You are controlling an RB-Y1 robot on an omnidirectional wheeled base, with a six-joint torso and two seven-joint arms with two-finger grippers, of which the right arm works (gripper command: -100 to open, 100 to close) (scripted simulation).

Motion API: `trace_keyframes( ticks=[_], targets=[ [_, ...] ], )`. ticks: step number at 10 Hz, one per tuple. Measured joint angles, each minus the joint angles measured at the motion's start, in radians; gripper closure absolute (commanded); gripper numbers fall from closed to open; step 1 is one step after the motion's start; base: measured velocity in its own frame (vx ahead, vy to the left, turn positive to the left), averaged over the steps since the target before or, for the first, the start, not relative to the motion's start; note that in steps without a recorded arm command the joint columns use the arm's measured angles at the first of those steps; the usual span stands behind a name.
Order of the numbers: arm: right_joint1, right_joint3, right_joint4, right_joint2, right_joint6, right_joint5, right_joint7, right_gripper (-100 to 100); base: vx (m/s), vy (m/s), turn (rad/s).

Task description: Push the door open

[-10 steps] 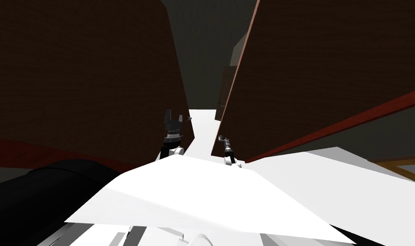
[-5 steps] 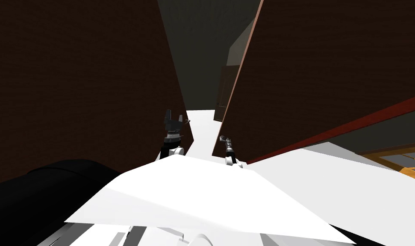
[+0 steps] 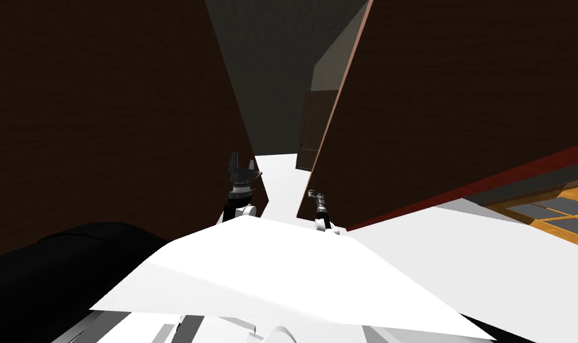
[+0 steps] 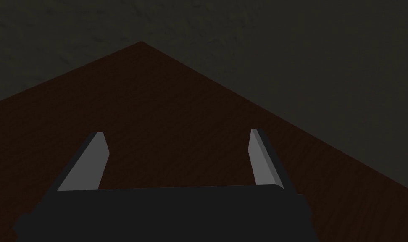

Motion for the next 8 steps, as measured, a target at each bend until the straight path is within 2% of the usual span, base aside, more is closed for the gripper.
trace_keyframes(
  ticks=[1, 4, 6, 8],
  targets=[
    [0.008, -0.01, -0.012, -0.001, 0.006, 0.0, -0.001, 100, 0.161, 0.113, -0.094],
    [0.002, -0.04, -0.003, -0.001, 0.001, -0.001, -0.004, 100, 0.153, 0.099, -0.086],
    [0.001, -0.053, 0.0, -0.005, -0.004, -0.003, -0.005, 100, 0.085, 0.015, -0.077],
    [0.007, -0.055, 0.004, -0.002, -0.001, -0.005, 0.003, 100, 0.197, 0.015, -0.112]
  ],
)
